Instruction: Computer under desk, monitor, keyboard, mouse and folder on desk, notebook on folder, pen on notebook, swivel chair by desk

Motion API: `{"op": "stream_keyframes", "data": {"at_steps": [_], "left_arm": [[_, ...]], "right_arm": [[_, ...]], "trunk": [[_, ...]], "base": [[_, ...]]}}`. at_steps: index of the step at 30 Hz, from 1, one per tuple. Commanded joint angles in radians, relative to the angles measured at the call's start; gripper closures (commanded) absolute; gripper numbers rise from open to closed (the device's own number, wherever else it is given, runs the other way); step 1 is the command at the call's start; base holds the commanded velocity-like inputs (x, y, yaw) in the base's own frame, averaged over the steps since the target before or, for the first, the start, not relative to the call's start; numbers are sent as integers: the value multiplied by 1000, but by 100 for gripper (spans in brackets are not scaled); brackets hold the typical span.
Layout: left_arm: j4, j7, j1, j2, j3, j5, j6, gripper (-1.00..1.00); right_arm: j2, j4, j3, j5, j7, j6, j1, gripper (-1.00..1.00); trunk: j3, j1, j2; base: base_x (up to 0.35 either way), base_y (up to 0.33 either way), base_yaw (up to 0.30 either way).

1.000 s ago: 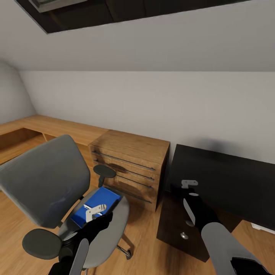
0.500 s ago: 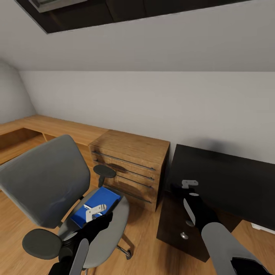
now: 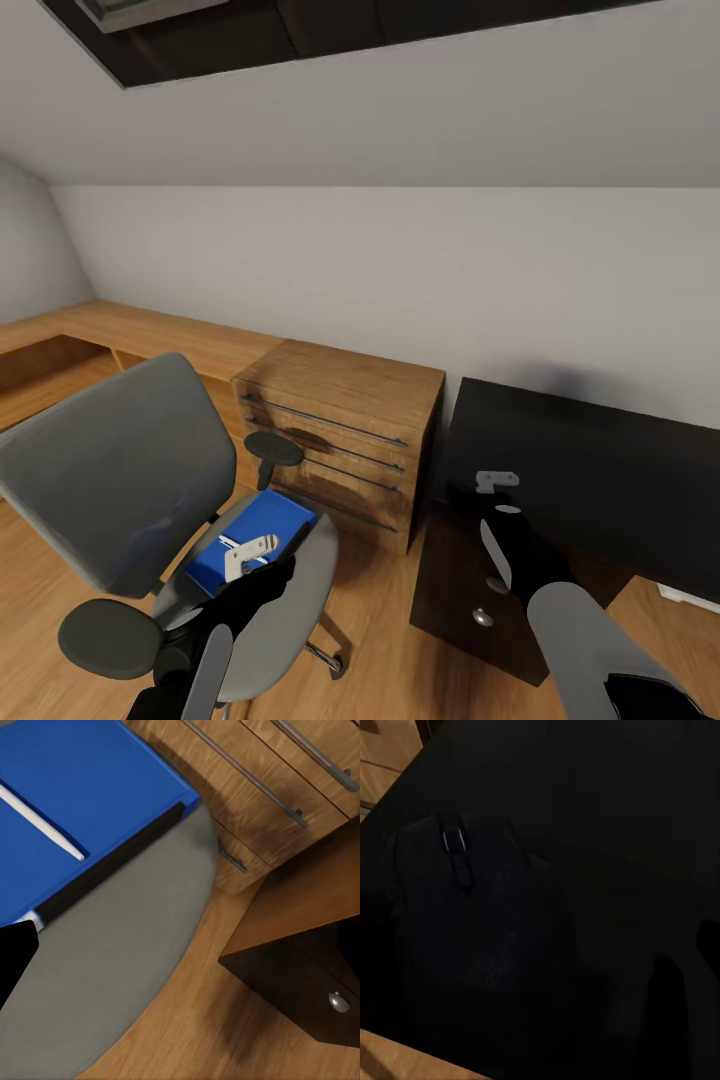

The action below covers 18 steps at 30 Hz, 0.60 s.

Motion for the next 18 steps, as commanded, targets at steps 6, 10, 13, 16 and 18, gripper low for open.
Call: {"op": "stream_keyframes", "data": {"at_steps": [6,10,13,16,18], "left_arm": [[-1,7,0,0,0,11,4,-100],[-1,7,-1,0,0,11,4,-100],[-1,7,-1,0,0,11,4,-100],[-1,7,-1,0,0,11,4,-100],[-1,7,-1,0,0,11,4,-100]], "right_arm": [[1,-2,-5,10,2,6,0,-100],[1,-2,-5,10,2,6,0,-100],[2,-2,-5,10,2,6,0,-100],[2,-2,-5,9,3,6,0,-100],[3,-2,-5,9,3,6,0,-100]], "trunk": [[-1,0,-1],[-1,0,-1],[-1,0,-1],[-1,0,-1],[-1,0,-1]], "base": [[0,0,0],[0,0,0],[0,0,0],[0,0,0],[0,0,0]]}}
